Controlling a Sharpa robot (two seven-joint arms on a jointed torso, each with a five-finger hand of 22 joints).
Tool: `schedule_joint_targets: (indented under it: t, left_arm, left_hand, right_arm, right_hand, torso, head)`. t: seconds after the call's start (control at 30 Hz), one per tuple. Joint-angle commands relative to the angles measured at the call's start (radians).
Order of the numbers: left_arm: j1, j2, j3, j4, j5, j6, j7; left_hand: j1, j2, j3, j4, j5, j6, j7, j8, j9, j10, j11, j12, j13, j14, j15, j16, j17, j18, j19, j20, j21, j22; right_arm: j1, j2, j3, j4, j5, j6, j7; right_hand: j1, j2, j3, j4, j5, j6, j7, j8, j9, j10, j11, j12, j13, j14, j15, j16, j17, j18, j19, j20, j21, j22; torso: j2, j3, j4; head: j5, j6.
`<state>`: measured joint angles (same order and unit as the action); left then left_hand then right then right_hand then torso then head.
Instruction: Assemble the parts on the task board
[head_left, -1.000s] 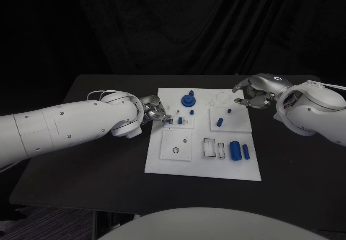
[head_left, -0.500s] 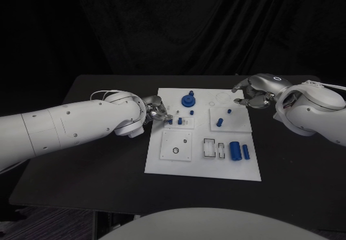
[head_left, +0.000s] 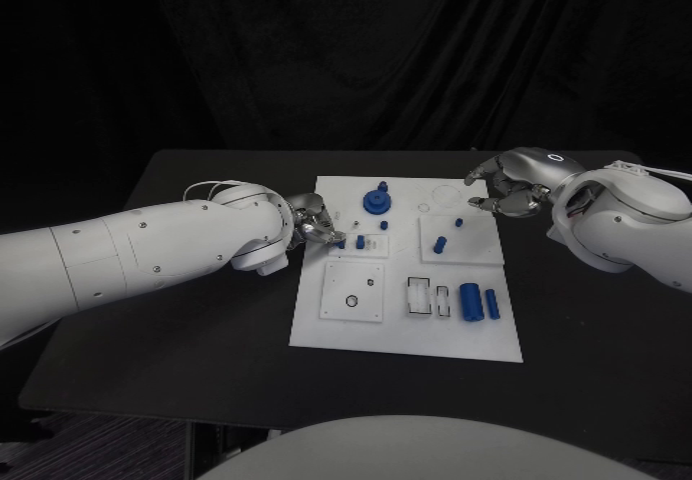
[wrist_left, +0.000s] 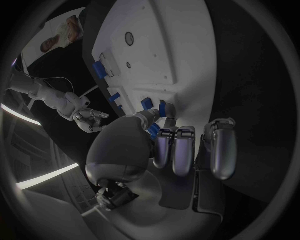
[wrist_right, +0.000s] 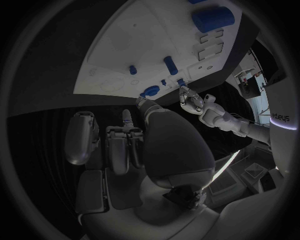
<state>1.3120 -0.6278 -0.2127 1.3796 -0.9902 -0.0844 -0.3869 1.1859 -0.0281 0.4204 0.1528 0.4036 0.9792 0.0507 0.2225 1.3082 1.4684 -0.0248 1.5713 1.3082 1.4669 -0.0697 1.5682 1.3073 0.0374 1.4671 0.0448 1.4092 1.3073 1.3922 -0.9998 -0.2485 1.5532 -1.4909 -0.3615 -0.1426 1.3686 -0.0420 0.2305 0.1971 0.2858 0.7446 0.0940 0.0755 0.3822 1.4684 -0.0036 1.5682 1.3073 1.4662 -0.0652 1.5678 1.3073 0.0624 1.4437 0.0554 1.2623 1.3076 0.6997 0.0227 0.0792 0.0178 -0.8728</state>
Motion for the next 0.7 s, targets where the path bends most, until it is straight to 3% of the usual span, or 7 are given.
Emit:
schedule_joint_targets:
  t: [0.03,0.33,0.7]
  left_arm:
    - [-0.003,0.003,0.001,0.000,0.007,0.018,0.019]
    - [-0.005,0.004,0.001,-0.003,0.007,0.026,0.022]
    - [-0.007,0.010,0.001,-0.011,0.007,0.033,0.025]
  left_hand:
    - [-0.004,0.002,0.019,-0.012,-0.003,0.000,-0.008,0.005,0.021,0.102,0.003,-0.001,0.263,0.104,0.003,0.003,0.263,0.002,0.012,0.001,0.005,0.211]
    - [-0.005,0.003,0.020,-0.012,-0.006,0.000,-0.008,0.005,0.021,0.102,0.003,-0.001,0.263,0.104,0.003,0.003,0.263,0.003,0.010,0.001,0.001,0.210]
    - [-0.005,0.004,0.021,-0.012,-0.006,-0.001,-0.008,0.005,0.020,0.102,0.003,-0.001,0.263,0.104,0.003,0.003,0.263,0.003,0.010,0.001,0.001,0.209]
  right_arm:
    - [-0.002,-0.001,0.001,0.002,-0.003,-0.008,-0.012]
    - [-0.002,-0.002,0.001,0.002,-0.003,-0.007,-0.013]
    - [-0.002,-0.002,0.001,0.002,-0.003,-0.008,-0.013]
  right_hand:
    - [0.001,0.007,0.001,-0.005,-0.001,0.004,0.001,-0.005,-0.001,0.102,0.008,0.003,0.264,0.105,0.010,0.003,0.263,0.003,-0.008,0.001,-0.006,0.176]
    - [0.001,0.007,0.001,-0.005,-0.001,0.004,0.001,-0.005,-0.001,0.102,0.008,0.003,0.264,0.105,0.010,0.003,0.263,0.003,-0.008,0.001,-0.006,0.176]
    - [0.001,0.007,0.001,-0.005,-0.001,0.004,0.001,-0.005,-0.001,0.102,0.008,0.003,0.264,0.105,0.010,0.003,0.263,0.003,-0.008,0.001,-0.006,0.176]
  torso:
    - [0.001,-0.0004,-0.0014]
    - [0.001,-0.0007,0.0016]
    - [0.000,-0.0004,0.0003]
  head:
    - [0.002,0.000]
    - [0.000,0.000]
    - [0.000,0.000]
